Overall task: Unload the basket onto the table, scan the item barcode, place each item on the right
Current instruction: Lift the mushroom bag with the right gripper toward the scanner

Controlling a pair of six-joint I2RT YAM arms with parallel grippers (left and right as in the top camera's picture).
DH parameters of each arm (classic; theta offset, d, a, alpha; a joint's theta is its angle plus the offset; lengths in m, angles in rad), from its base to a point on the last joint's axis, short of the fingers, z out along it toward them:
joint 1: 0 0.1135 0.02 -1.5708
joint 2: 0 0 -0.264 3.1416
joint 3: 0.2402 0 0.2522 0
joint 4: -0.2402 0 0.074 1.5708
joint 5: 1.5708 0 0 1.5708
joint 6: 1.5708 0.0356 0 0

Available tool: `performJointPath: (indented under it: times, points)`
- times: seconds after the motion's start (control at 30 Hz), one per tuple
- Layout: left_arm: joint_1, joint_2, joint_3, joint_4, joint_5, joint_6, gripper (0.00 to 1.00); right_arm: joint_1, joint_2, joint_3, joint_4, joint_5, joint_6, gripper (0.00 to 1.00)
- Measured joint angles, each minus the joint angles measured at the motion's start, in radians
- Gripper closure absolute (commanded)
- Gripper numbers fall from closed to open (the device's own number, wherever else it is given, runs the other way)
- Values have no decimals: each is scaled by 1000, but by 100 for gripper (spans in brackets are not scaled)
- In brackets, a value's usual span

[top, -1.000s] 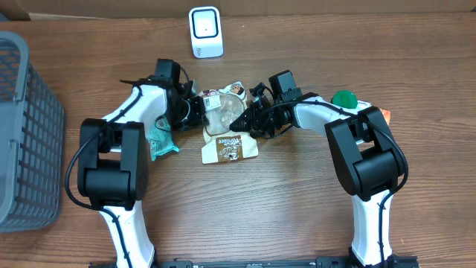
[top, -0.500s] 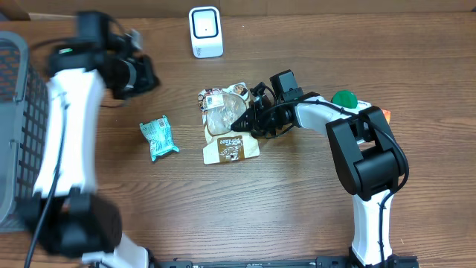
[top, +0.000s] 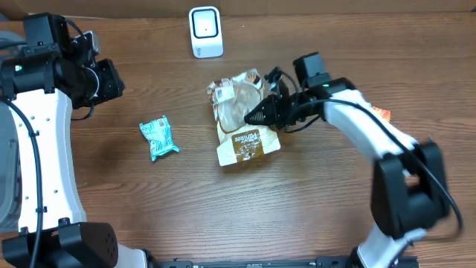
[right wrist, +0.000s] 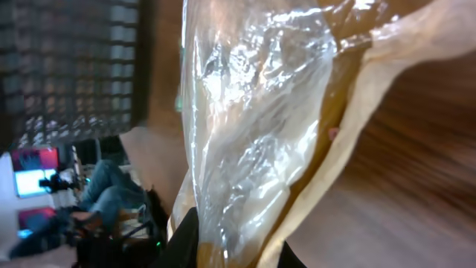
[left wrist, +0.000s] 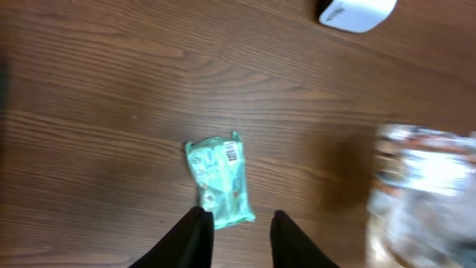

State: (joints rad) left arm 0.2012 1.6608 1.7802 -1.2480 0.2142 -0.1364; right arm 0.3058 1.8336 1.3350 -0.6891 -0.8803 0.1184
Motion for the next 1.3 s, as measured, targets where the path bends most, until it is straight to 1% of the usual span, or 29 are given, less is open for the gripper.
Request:
performJointPath:
  times: [0.1,0.17,0.27,0.3,0.6,0.73,0.83,0.97,1.13,1.23,1.3]
  points:
    - [5,0,0,8,-21,47,43,0,-87,0,-14,-6,-24,96]
    - [9,0,0,11,-35,69,30,0,-127,0,-18,-9,-34,96]
    - [24,0,0,14,-64,87,19,0,-171,0,-24,-15,-43,96]
    - [31,0,0,14,-74,90,0,0,-186,0,-26,-14,-45,96]
    - [43,0,0,14,-100,95,0,0,-290,2,-36,-15,-40,96]
    - [43,0,0,14,-100,95,0,0,-301,42,-131,7,-36,96]
    - [43,0,0,14,-100,95,0,0,-301,101,-231,85,-32,96]
    - [43,0,0,14,-101,95,0,6,-300,265,-357,245,-33,96]
    - [43,0,0,14,-105,95,0,48,-261,568,-416,484,-32,96]
    - [43,0,0,14,-107,95,1,95,-190,727,-380,649,-50,96]
    - [43,0,0,14,-107,95,0,126,-142,774,-306,749,-77,96]
